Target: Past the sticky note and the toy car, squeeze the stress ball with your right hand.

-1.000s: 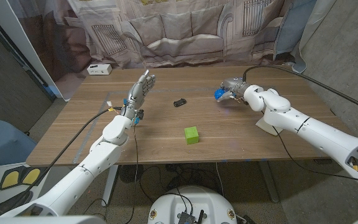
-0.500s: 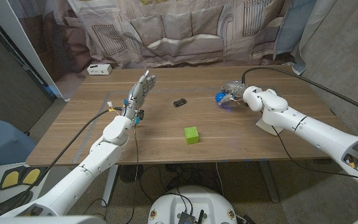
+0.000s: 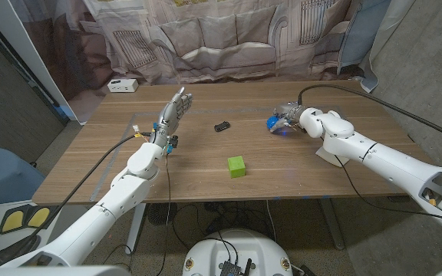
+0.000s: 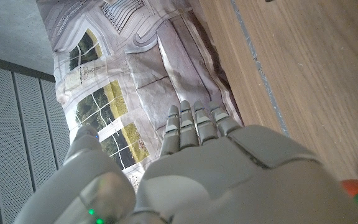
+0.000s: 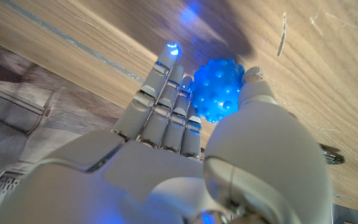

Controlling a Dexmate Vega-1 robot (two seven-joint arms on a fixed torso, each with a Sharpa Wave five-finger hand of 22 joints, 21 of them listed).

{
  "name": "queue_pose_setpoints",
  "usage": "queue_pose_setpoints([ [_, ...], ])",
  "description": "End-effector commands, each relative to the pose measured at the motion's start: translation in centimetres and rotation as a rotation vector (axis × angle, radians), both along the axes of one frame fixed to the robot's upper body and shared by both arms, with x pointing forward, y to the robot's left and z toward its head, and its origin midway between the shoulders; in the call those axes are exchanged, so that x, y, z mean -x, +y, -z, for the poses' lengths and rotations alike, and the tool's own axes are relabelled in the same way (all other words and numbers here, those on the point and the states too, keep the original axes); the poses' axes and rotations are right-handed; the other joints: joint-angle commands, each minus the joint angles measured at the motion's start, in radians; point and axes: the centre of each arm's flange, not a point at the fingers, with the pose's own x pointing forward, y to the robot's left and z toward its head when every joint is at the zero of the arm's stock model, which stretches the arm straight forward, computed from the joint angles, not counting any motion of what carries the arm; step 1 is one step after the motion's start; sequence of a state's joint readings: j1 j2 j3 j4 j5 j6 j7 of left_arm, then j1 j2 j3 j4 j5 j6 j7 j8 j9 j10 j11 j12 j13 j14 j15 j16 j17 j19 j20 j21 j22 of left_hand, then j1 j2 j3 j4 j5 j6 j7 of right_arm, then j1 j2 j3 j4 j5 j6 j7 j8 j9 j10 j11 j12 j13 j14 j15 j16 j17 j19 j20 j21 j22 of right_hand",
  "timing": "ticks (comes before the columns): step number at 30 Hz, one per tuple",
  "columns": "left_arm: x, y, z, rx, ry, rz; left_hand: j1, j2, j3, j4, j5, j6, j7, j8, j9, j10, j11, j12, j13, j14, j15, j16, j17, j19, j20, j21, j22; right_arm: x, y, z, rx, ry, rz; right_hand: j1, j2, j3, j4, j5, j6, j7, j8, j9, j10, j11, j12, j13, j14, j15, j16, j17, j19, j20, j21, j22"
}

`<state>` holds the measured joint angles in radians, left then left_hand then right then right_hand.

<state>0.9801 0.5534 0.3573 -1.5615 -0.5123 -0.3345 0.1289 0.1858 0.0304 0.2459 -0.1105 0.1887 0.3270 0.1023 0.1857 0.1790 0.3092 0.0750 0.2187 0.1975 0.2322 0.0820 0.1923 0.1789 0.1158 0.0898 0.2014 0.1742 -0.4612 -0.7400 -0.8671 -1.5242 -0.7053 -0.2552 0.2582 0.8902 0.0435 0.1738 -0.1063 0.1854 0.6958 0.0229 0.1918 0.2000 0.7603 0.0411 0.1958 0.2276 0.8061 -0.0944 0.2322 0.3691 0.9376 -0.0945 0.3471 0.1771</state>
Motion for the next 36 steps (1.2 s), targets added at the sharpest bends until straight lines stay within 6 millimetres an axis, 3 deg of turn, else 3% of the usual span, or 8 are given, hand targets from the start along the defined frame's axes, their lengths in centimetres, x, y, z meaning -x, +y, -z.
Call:
queue_pose_setpoints([
  [1, 0.15, -0.14, -0.05, -0.004, 0.001, 0.002, 0.007, 0.01, 0.003, -0.005, -0.001, 0.008, -0.001, 0.009, 0.005, 0.008, 0.001, -0.002, 0.005, 0.008, -0.002, -0.002, 0.002, 0.01, 0.0, -0.004, 0.005, 0.07, -0.03, 0.29, 0.011, 0.006, 0.006, -0.012, -0.002, -0.007, 0.002, 0.005, -0.015, 0.0, -0.007, 0.0, -0.02, -0.003, -0.002, 0.001, -0.015, 0.0, -0.002, 0.001, -0.009, 0.002, -0.011, 0.0],
  [22, 0.33, -0.23, 0.27, 0.002, 0.005, 0.004, 0.007, 0.012, 0.004, -0.005, -0.001, 0.02, 0.001, 0.012, 0.005, 0.013, 0.001, 0.0, 0.005, 0.01, -0.003, -0.001, 0.002, 0.009, 0.0, -0.004, 0.005, 0.52, -0.1, 0.65, 0.043, -0.021, 0.027, -0.077, -0.03, -0.039, 0.005, 0.013, -0.186, 0.009, -0.017, 0.0, -0.19, 0.005, -0.016, -0.004, -0.215, 0.046, -0.046, -0.006, -0.137, 0.019, -0.093, 0.001],
  [26, 0.4, -0.17, 0.3, 0.002, 0.007, 0.0, 0.007, 0.012, 0.004, -0.005, -0.001, 0.019, 0.001, 0.011, 0.005, 0.014, 0.001, 0.0, 0.005, 0.011, -0.004, -0.001, 0.002, 0.009, -0.002, -0.004, 0.005, 0.5, -0.08, 0.7, 0.058, -0.023, 0.039, -0.095, -0.04, -0.045, 0.004, 0.017, -0.247, 0.015, -0.017, -0.001, -0.262, 0.013, -0.019, -0.004, -0.288, 0.065, -0.053, -0.012, -0.178, 0.03, -0.119, 0.001],
  [29, 0.41, -0.15, 0.31, -0.001, 0.009, 0.0, 0.007, 0.013, 0.004, -0.005, -0.001, 0.023, 0.0, 0.012, 0.005, 0.012, -0.001, -0.001, 0.005, 0.011, -0.004, -0.001, 0.002, 0.009, -0.001, -0.004, 0.005, 0.45, -0.06, 0.79, 0.066, -0.021, 0.045, -0.112, -0.047, -0.05, 0.002, 0.022, -0.319, 0.003, -0.015, -0.001, -0.356, 0.011, -0.02, -0.004, -0.393, 0.091, -0.058, -0.02, -0.235, 0.045, -0.145, 0.001],
  [33, 0.42, -0.16, 0.3, -0.002, 0.011, 0.001, 0.007, 0.013, 0.004, -0.006, -0.001, 0.024, 0.0, 0.012, 0.005, 0.012, -0.001, -0.001, 0.005, 0.012, -0.005, -0.001, 0.002, 0.008, 0.0, -0.005, 0.005, 0.43, 0.04, 0.89, 0.083, -0.005, 0.057, -0.137, -0.056, -0.057, 0.004, 0.023, -0.377, -0.024, -0.014, -0.001, -0.428, 0.018, -0.018, -0.005, -0.462, 0.101, -0.055, -0.028, -0.29, 0.064, -0.16, 0.001],
  [36, 0.42, -0.19, 0.27, -0.005, 0.011, 0.003, 0.007, 0.013, 0.004, -0.006, -0.001, 0.025, 0.0, 0.012, 0.005, 0.013, 0.001, -0.001, 0.005, 0.012, -0.004, -0.001, 0.002, 0.009, 0.0, -0.004, 0.005, 0.41, 0.1, 0.92, 0.095, 0.009, 0.068, -0.149, -0.06, -0.06, 0.004, 0.026, -0.416, -0.018, -0.016, -0.001, -0.479, 0.021, -0.02, -0.005, -0.503, 0.113, -0.054, -0.032, -0.324, 0.074, -0.165, 0.0],
])
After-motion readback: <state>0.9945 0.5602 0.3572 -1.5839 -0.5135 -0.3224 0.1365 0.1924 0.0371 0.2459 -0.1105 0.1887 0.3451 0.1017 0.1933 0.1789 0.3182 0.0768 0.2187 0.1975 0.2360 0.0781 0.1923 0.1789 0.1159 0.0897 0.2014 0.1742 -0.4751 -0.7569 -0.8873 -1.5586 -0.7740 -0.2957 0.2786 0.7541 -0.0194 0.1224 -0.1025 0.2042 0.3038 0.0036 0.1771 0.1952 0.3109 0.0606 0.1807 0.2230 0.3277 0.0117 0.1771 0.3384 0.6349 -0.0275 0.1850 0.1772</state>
